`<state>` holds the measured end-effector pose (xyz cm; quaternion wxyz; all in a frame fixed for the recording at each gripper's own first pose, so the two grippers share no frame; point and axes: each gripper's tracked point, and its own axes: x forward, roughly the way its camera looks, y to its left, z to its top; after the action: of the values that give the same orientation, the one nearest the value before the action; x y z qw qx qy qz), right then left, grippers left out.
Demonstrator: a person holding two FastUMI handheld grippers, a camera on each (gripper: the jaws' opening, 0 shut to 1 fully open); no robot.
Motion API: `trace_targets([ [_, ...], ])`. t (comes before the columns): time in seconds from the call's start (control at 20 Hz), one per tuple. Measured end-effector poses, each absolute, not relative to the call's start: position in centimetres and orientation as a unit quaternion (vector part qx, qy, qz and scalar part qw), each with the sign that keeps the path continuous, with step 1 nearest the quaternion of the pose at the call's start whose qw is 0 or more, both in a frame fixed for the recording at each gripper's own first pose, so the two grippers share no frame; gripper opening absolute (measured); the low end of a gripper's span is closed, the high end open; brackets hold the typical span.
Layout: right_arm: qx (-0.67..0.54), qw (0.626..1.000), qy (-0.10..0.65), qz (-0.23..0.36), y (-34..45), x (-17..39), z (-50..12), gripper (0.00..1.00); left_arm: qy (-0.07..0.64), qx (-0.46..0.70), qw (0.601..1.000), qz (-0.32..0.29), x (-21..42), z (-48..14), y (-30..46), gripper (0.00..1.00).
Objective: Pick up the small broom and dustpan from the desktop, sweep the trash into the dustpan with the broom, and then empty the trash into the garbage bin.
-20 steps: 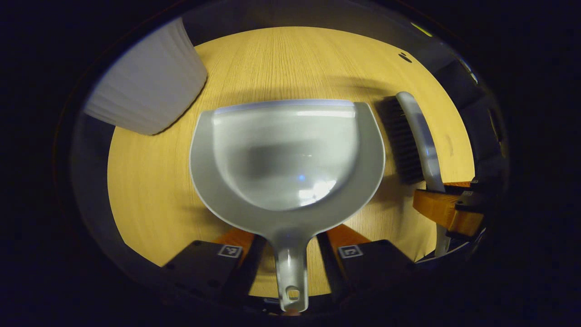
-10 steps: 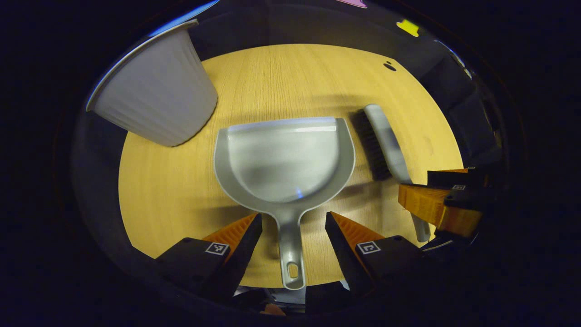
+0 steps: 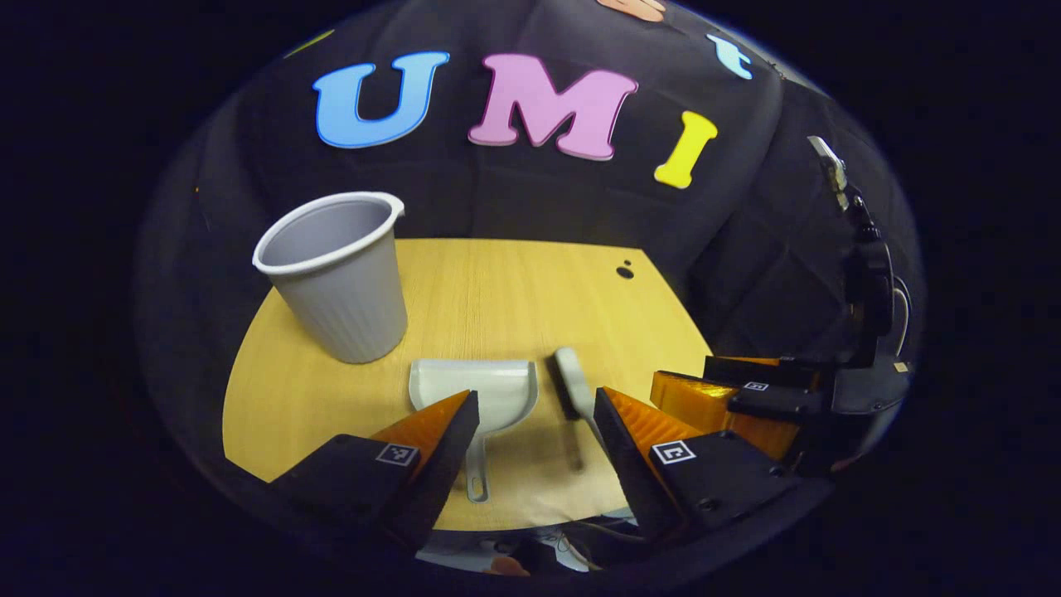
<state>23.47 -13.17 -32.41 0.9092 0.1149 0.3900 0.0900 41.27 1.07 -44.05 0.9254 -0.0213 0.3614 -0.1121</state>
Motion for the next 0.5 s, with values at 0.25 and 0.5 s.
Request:
trace_targets([
  [0.25, 0.108, 0.969, 0.2, 0.095, -13.8, 25.4, -22.7, 0.95, 0.172, -0.001, 0.979, -0.109, 40.8, -41.0, 3.8, 0.84],
  [0.5, 0.116, 0.985, 0.089, 0.096, -14.2, 25.6, -21.7, 0.95, 0.057, 0.021, 0.993, -0.102, 41.5, -41.5, 3.7, 0.83],
])
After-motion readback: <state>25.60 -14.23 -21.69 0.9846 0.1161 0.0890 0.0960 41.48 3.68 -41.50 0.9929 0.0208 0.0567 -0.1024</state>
